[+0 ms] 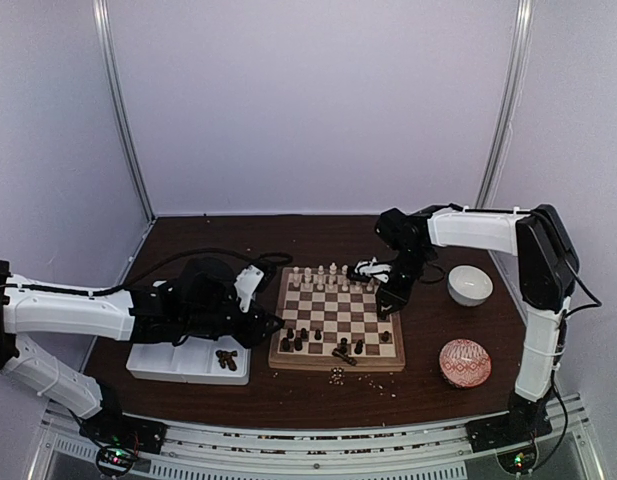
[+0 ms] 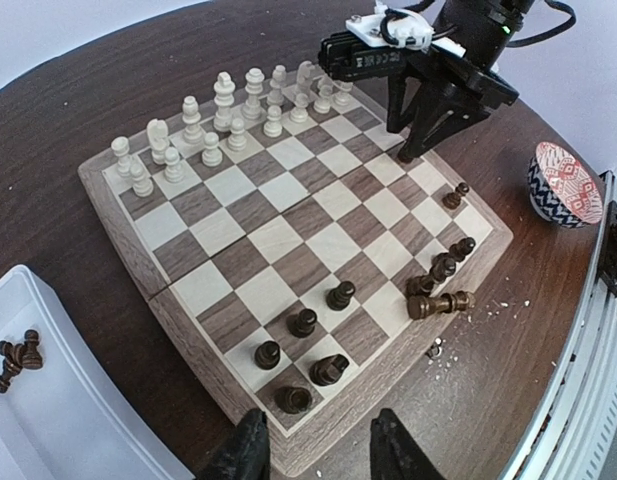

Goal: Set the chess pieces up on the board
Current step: Pick up the pawn from the chessboard, then place the pawn at e7.

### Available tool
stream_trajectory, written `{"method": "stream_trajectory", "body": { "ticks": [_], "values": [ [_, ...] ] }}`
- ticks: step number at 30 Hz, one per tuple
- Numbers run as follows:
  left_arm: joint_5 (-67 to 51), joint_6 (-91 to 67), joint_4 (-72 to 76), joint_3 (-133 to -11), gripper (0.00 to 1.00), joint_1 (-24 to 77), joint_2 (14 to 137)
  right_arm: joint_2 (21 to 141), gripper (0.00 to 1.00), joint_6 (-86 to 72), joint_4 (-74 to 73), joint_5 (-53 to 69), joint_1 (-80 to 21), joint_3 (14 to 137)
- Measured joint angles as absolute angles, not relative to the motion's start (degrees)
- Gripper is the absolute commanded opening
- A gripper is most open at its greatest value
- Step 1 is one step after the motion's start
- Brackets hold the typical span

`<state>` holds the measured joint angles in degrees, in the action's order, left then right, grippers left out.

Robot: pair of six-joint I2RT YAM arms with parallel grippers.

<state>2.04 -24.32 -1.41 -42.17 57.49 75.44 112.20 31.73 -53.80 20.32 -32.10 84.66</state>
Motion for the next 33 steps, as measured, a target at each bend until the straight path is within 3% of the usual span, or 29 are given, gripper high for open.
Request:
{"method": "stream_trajectory", "body": {
  "ticks": [9, 21, 33],
  "values": [
    [1.74, -24.34, -1.41, -42.17, 0.35, 57.6, 75.83, 112.2, 0.12, 31.75, -54.43, 19.33, -32.47, 83.2],
    [1.74, -24.38, -1.34, -42.15, 0.35, 57.6, 76.01, 110.43, 0.11, 31.09, -54.33, 19.05, -41.1, 83.81],
    [2.83, -25.17, -1.21, -40.45, 0.35, 57.6, 73.8, 118.83, 0.12, 30.02, -55.9, 19.25, -47.44, 97.73]
  ]
}}
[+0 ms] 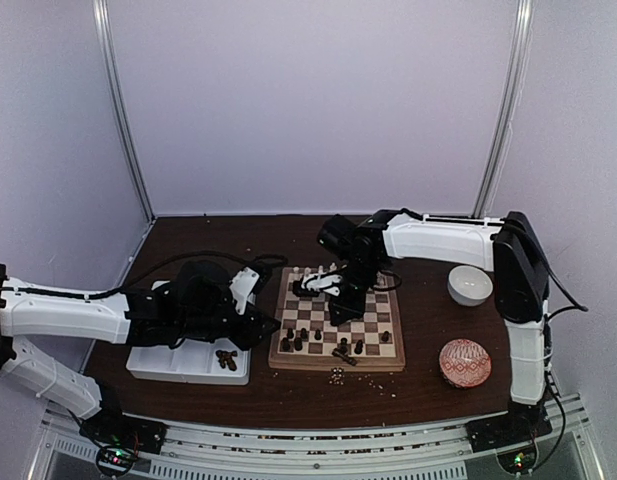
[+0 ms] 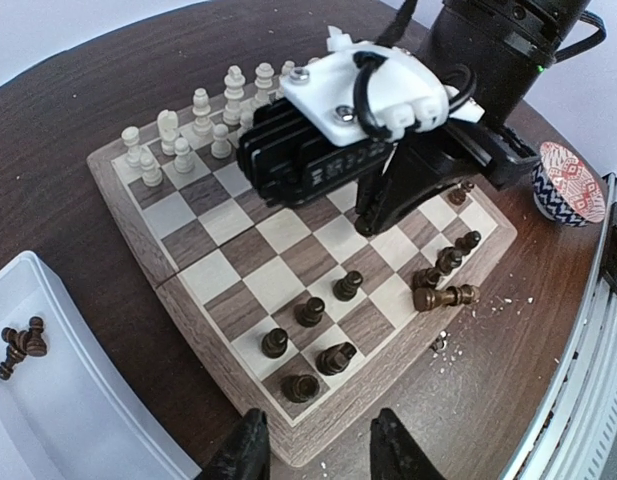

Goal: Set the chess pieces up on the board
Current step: Place the pawn at e7.

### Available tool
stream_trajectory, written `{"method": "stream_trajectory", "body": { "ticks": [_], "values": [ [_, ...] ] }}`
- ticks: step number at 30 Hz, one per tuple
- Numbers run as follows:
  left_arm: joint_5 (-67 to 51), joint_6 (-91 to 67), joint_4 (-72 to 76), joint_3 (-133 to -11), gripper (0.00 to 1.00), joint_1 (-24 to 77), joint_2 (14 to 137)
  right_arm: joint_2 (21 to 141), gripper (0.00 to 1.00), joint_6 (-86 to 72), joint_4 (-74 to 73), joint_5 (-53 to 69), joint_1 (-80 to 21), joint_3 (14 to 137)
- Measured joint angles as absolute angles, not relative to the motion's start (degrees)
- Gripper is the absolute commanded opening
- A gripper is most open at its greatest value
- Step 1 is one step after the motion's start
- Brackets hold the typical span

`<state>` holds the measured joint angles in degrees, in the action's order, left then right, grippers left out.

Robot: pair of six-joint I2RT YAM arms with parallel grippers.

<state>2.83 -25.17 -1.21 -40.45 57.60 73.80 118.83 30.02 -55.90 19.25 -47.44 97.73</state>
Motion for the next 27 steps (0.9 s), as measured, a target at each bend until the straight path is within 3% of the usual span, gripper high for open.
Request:
{"method": "stream_trajectory", "body": {
  "ticks": [16, 27],
  "values": [
    [3.79, -25.26, -0.91, -39.57, 0.35, 57.6, 73.49, 121.78, 0.14, 31.07, -59.57, 19.44, -50.02, 99.57],
    [3.77, -25.26, -0.91, -39.57, 0.35, 57.6, 73.49, 123.31, 0.28, 30.52, -59.33, 18.28, -50.13, 100.2]
  ]
}}
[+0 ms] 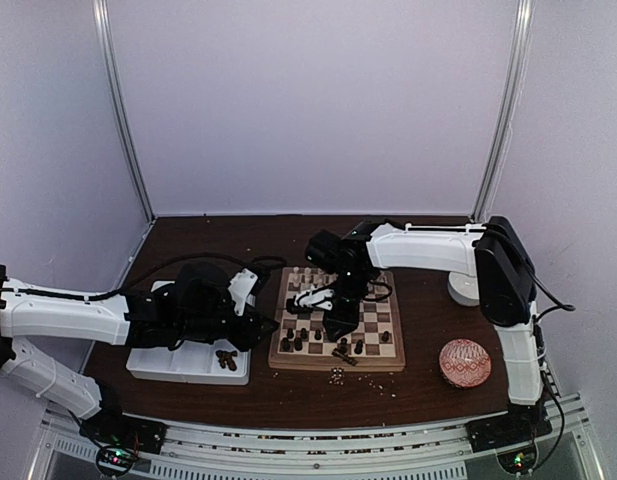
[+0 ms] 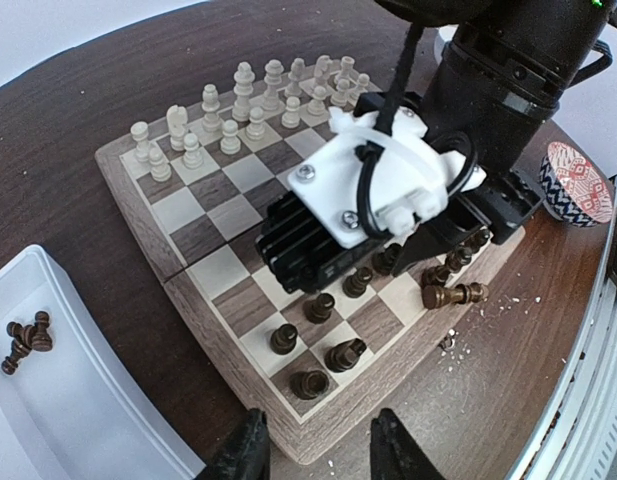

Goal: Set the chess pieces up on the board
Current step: Place the pawn at e7.

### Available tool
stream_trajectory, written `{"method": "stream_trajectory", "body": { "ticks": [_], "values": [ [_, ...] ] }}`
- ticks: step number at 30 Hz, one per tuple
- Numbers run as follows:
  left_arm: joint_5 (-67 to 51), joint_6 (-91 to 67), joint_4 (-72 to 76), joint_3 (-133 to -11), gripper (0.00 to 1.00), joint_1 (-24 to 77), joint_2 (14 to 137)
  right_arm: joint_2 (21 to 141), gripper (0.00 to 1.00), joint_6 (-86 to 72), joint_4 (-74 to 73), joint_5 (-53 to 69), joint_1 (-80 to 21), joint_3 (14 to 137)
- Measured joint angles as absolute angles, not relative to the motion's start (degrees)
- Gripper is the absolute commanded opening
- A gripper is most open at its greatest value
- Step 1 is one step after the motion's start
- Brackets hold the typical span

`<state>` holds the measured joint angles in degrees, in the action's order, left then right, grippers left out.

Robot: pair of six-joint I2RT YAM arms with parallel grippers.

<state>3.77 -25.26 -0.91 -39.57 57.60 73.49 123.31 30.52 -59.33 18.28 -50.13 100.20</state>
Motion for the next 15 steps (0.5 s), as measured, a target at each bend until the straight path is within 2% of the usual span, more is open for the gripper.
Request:
{"method": "stream_trajectory", "body": {
  "ticks": [4, 9, 15],
  "values": [
    [3.36, -25.04, -0.91, -39.59, 0.36, 57.6, 73.49, 123.31, 0.35, 30.02, -59.75, 18.46, -50.13, 100.49],
    [2.15, -20.69, -2.76, -40.25, 0.37, 58.57, 73.06, 120.66, 0.39, 29.56, -61.58, 21.74, -49.34, 102.15],
    [-2.46, -9.98, -5.34, -45.69, 0.39, 59.75, 73.3, 105.71, 0.38, 29.82, -61.1, 28.38, -43.09, 99.04]
  ]
}}
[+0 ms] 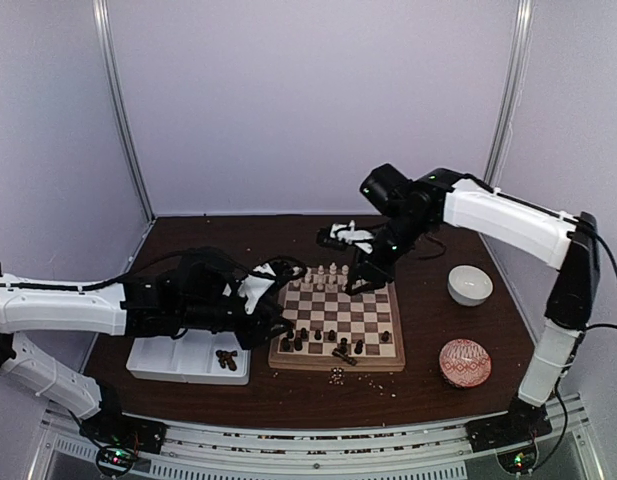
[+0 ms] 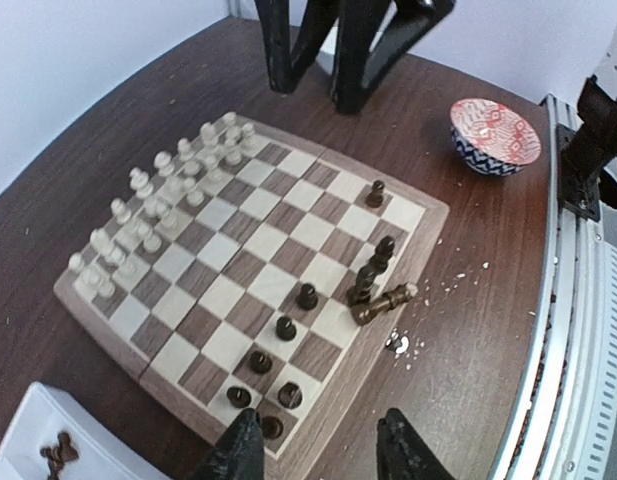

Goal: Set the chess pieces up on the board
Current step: Place the pawn at e7, then pick up the king from the chessboard.

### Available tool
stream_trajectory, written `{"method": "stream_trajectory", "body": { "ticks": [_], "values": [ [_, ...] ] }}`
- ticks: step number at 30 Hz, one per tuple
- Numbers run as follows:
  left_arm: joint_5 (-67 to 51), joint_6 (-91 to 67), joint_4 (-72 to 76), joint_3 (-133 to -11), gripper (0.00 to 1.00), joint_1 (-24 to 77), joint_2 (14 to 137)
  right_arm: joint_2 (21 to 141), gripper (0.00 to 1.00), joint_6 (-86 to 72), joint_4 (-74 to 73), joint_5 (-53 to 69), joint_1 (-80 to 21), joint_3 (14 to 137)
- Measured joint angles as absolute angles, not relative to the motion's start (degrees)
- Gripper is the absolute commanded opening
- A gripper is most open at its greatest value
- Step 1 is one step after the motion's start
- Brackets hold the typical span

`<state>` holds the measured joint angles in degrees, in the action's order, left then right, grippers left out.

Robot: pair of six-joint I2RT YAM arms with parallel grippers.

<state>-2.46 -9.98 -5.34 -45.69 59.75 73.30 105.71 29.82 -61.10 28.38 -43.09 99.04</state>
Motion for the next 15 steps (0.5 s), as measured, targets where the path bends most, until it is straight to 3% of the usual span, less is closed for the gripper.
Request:
{"method": "stream_trajectory", "body": {
  "ticks": [4, 10, 15],
  "values": [
    [-5.15, -1.5, -7.29, -54.39, 0.39, 62.08, 80.53, 91.09, 0.38, 31.14, -57.28, 32.64, -36.67, 84.27],
    [-8.21, 7.57, -8.58, -61.3, 0.38, 64.47, 93.73, 79.24, 0.37, 33.28, -53.39, 36.77, -37.23, 61.63],
    [-9.13, 11.79, -10.09, -63.51, 0.39, 64.45, 101.08, 76.05, 0.38, 33.95, -51.2, 37.56, -37.26, 55.94]
  ]
}}
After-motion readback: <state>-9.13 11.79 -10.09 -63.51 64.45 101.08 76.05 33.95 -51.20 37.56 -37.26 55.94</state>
